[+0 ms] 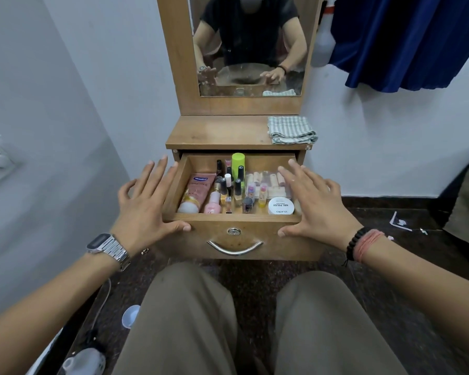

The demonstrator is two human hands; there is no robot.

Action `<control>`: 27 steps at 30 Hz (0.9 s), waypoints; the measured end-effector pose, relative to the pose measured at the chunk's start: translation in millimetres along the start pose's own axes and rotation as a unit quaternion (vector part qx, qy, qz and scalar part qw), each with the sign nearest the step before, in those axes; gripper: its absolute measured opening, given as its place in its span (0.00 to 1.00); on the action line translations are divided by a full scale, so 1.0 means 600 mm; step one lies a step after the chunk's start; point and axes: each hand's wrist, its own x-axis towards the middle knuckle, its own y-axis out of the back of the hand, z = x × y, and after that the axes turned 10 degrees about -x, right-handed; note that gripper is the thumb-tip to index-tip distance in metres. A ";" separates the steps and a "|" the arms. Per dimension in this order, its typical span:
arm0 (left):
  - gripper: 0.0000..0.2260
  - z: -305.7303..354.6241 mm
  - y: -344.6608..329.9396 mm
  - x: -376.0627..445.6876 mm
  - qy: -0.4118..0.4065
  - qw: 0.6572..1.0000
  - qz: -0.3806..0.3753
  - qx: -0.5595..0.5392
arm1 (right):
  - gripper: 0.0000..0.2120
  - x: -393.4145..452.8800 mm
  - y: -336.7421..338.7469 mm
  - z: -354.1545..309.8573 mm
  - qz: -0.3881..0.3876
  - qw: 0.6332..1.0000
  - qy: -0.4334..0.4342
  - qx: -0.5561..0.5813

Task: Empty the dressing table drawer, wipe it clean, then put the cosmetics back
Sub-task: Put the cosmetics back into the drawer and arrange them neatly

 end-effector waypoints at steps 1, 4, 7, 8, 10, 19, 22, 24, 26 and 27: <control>0.53 0.001 -0.002 0.003 0.003 1.000 0.003 0.005 | 0.59 0.003 -0.001 0.000 0.004 1.000 -0.008 -0.007; 0.53 0.004 -0.010 0.017 0.005 0.999 0.016 0.030 | 0.57 0.014 -0.007 0.001 0.016 0.999 -0.030 -0.018; 0.52 0.009 -0.017 0.036 -0.007 0.998 0.033 0.047 | 0.56 0.032 -0.017 0.001 0.035 0.998 -0.042 -0.027; 0.51 0.012 -0.019 0.043 -0.013 0.998 0.038 0.046 | 0.55 0.039 -0.019 0.002 0.044 0.998 -0.043 -0.031; 0.47 0.019 -0.025 0.056 -0.035 0.998 0.048 0.038 | 0.53 0.053 -0.025 0.003 0.063 0.996 -0.039 -0.040; 0.35 0.036 -0.109 0.076 -0.160 0.986 0.022 0.048 | 0.34 0.088 -0.078 -0.025 0.152 0.978 0.065 -0.124; 0.39 0.036 -0.134 0.066 -0.123 0.992 0.012 0.039 | 0.35 0.077 -0.111 -0.028 0.145 0.975 0.061 -0.157; 0.42 0.040 -0.146 0.063 -0.098 0.995 0.006 0.033 | 0.35 0.073 -0.137 -0.030 0.139 0.977 0.038 -0.158; 0.44 0.043 -0.157 0.063 -0.079 0.996 0.007 0.033 | 0.40 0.074 -0.152 -0.033 0.125 0.980 0.021 -0.151; 0.45 0.044 -0.162 0.066 -0.070 0.997 0.006 0.033 | 0.42 0.077 -0.155 -0.033 0.119 0.981 0.013 -0.151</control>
